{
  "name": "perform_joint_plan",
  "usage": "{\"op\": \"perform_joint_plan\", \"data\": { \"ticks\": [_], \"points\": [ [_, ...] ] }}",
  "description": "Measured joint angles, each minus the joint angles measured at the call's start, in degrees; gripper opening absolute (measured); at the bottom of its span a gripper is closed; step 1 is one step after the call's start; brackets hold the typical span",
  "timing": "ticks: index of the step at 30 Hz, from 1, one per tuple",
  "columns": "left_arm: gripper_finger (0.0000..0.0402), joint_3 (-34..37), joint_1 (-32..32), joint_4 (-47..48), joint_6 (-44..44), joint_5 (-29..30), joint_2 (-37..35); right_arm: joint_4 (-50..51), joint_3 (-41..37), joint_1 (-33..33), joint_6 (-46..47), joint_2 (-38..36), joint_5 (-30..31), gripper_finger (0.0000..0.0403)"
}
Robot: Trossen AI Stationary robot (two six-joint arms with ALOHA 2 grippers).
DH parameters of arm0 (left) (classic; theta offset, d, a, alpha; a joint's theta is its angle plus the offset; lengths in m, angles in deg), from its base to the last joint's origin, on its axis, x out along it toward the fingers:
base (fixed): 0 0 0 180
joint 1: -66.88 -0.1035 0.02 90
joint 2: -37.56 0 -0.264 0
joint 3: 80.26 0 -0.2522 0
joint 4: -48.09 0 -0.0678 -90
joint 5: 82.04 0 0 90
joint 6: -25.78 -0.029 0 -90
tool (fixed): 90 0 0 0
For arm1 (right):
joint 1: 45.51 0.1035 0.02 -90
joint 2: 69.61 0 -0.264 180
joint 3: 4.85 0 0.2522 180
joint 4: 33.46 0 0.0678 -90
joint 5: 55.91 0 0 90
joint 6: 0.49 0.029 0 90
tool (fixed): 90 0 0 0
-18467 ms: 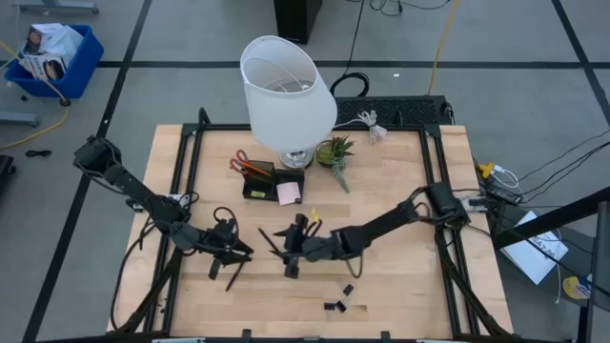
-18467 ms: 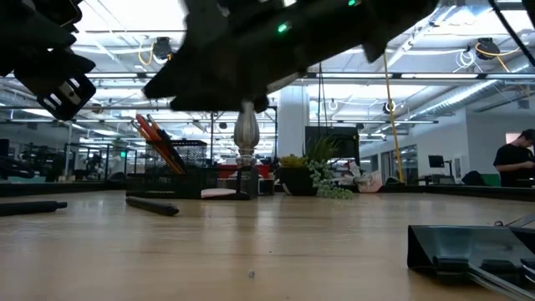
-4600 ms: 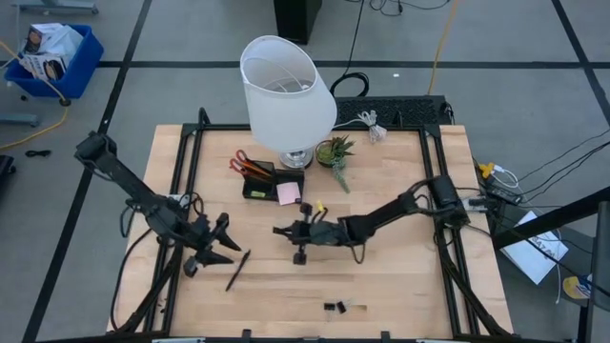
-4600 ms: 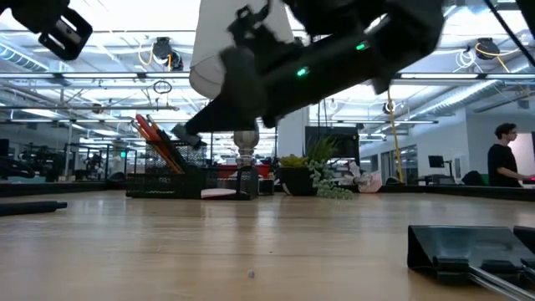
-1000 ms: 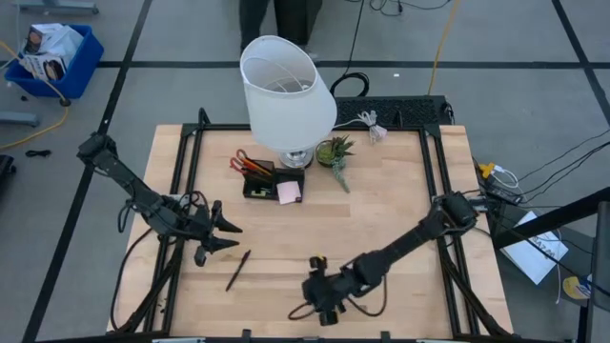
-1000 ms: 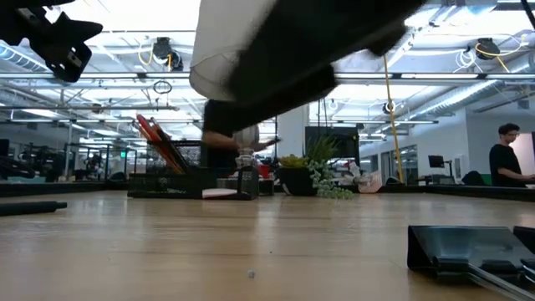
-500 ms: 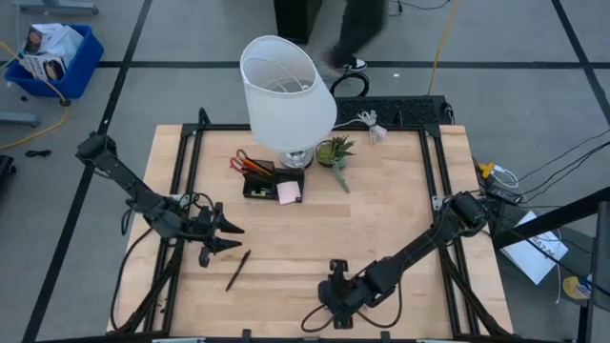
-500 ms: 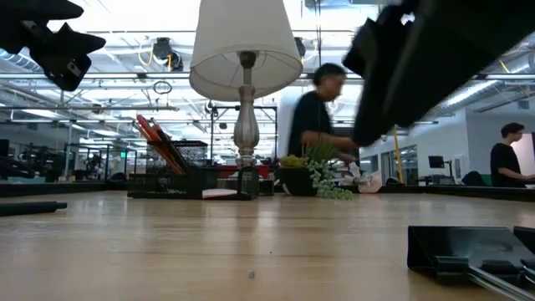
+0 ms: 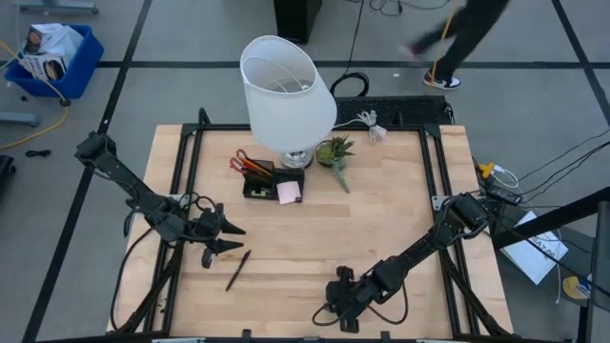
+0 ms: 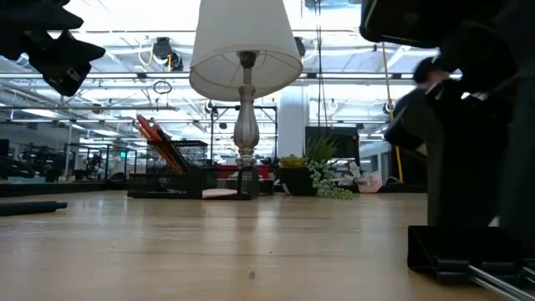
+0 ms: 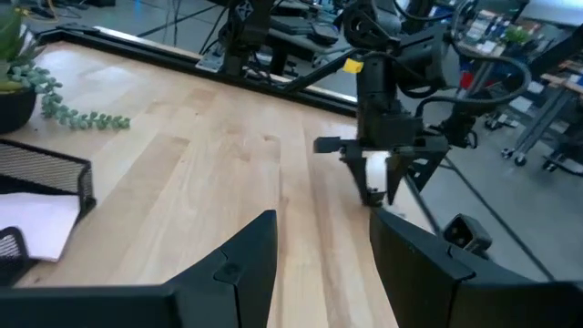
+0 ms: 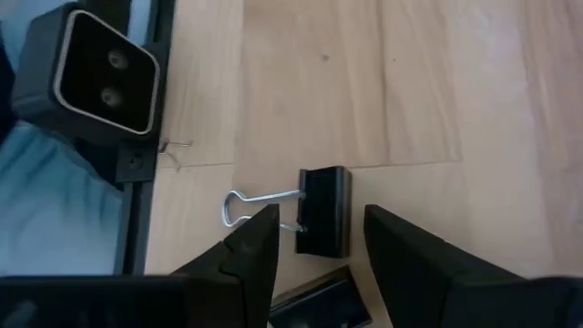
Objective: Pick and place office supplies into organizer
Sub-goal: Put the black binder clip into the black desk organizer
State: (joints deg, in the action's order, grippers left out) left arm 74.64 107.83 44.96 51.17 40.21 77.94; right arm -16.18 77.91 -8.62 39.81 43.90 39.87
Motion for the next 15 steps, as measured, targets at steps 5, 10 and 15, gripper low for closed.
{"op": "perform_joint_plan", "data": {
  "ticks": [5,10,15],
  "points": [
    [0.0179,0.00,-0.04,0.03,0.74,0.86,1.04,-4.62,-3.46,0.00,0.41,-0.13,0.12,0.0153],
    [0.0179,0.00,-0.04,0.05,0.77,0.88,1.38,-8.24,-5.91,0.02,-2.13,-0.22,2.58,0.0143],
    [0.0179,0.00,-0.04,0.01,0.81,0.88,1.38,-8.42,-6.13,0.02,-5.58,-0.16,4.17,0.0113]
  ]
}}
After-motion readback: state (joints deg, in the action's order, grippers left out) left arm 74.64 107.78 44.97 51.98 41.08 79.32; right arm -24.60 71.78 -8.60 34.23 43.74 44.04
